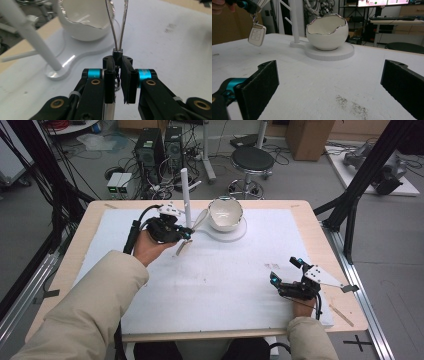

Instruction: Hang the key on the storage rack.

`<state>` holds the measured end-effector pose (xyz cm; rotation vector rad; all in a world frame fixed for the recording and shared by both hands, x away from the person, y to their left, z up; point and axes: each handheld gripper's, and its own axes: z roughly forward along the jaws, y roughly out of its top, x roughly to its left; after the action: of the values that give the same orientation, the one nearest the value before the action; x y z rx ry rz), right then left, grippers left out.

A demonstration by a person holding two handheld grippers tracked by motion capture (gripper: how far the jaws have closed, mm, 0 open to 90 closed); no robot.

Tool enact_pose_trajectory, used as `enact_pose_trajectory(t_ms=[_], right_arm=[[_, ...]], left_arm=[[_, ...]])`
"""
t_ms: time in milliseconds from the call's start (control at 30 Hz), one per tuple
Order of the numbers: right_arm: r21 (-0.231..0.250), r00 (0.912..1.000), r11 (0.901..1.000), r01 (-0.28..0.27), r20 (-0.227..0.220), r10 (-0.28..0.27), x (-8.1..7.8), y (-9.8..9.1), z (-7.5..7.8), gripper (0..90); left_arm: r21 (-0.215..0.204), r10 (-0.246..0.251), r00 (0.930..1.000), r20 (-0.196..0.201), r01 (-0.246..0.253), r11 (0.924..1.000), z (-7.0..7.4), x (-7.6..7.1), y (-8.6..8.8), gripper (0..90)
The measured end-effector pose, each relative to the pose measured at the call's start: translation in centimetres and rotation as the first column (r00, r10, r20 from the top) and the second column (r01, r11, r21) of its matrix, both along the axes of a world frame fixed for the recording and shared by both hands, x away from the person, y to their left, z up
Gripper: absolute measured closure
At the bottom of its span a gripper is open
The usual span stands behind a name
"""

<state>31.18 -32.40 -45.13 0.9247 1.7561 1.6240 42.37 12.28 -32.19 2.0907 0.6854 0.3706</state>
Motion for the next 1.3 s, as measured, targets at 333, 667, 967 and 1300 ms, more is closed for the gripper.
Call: enact_pose_trajectory(t_ms=[333,667,967,1300], right_arm=[[0.004,1.0000,1.0000,0.001,-0.003,-0.001,0.0,0.0,0.0,0.7],[0.006,1.0000,1.0000,0.000,-0.005,0.000,0.0,0.0,0.0,0.7],[0.007,1.0000,1.0000,0.000,-0.006,0.000,0.0,0.0,0.0,0.7],[0.006,1.0000,1.0000,0.000,-0.005,0.000,0.0,0.0,0.0,0.7]], left_arm=[[-0.019,0.194,0.9770,0.089,-0.193,0.9811,0.9,0.1,1.6,82.0],[0.047,0.288,0.9483,0.133,-0.297,0.9539,0.3,0.7,1.2,82.0],[0.082,0.316,0.9407,0.123,-0.327,0.9414,-0.5,1.6,1.1,82.0],[0.105,0.330,0.9380,0.105,-0.341,0.9342,-1.6,2.6,0.8,82.0]])
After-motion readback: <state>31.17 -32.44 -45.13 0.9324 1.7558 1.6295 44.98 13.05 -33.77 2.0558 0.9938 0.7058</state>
